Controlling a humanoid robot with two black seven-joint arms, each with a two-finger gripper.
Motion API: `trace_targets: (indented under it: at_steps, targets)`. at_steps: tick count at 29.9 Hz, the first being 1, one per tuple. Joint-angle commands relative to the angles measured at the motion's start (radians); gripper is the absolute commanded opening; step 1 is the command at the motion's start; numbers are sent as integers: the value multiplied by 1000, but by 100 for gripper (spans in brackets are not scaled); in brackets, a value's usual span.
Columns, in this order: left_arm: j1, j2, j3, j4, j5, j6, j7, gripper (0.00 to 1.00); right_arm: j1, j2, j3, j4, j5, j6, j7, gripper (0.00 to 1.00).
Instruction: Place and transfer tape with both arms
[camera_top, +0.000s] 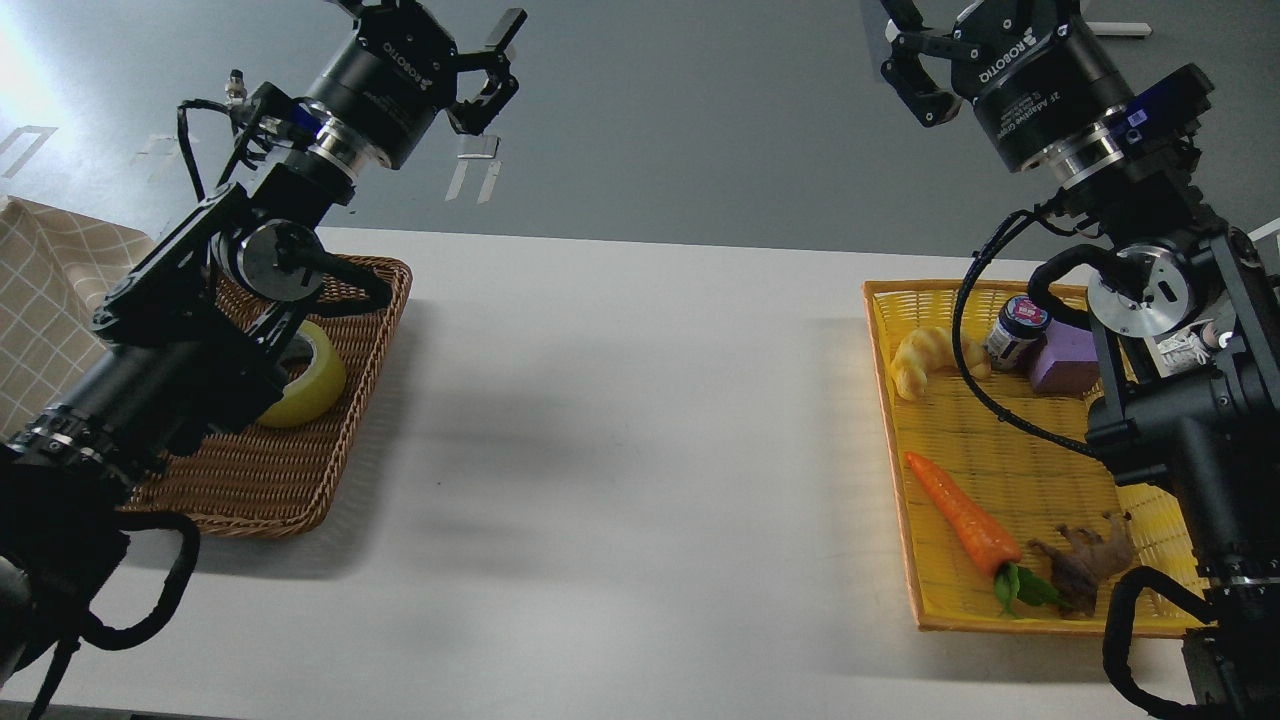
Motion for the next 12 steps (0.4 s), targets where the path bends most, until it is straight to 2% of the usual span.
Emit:
trace_targets:
  at_steps: [1,12]
  targets:
    - [36,-54,-24,-17,12,0,0,98,0,5,-3,5,1,0,0,100]
    - [123,-82,-93,-114,34,0,3,98,-5,29,-46,17,-5,1,3,100]
